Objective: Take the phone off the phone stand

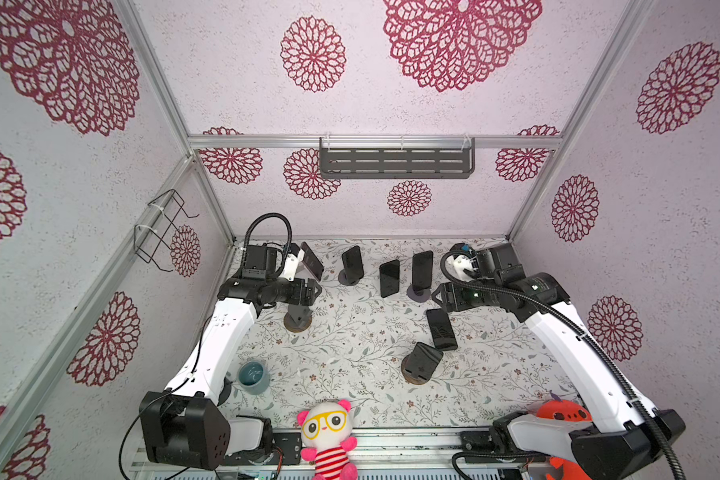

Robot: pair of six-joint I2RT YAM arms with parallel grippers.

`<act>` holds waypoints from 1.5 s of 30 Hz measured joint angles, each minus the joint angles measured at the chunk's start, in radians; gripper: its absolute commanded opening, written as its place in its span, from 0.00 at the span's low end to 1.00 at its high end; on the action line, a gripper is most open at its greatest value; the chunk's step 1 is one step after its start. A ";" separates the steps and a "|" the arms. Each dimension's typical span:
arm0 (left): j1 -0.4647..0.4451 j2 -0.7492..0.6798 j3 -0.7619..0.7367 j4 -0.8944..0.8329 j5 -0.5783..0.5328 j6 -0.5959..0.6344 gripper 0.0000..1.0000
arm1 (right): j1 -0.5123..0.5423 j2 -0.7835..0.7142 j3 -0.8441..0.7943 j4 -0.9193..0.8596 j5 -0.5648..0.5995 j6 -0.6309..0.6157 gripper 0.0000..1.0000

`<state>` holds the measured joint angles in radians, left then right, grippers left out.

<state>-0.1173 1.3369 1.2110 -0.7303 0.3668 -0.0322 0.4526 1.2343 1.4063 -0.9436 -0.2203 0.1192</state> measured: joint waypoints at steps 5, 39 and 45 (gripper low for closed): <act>0.000 -0.002 0.000 -0.027 0.017 0.020 0.90 | 0.097 0.022 -0.011 -0.087 -0.002 -0.027 0.71; 0.000 -0.001 0.004 -0.052 0.021 0.023 0.90 | 0.125 -0.013 -0.196 -0.069 0.008 -0.013 0.65; 0.000 -0.001 0.004 -0.052 0.021 0.021 0.91 | 0.125 -0.011 -0.088 -0.089 0.006 -0.017 0.70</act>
<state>-0.1169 1.3357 1.2148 -0.7822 0.3874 -0.0109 0.5777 1.2228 1.3182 -1.0328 -0.2146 0.1020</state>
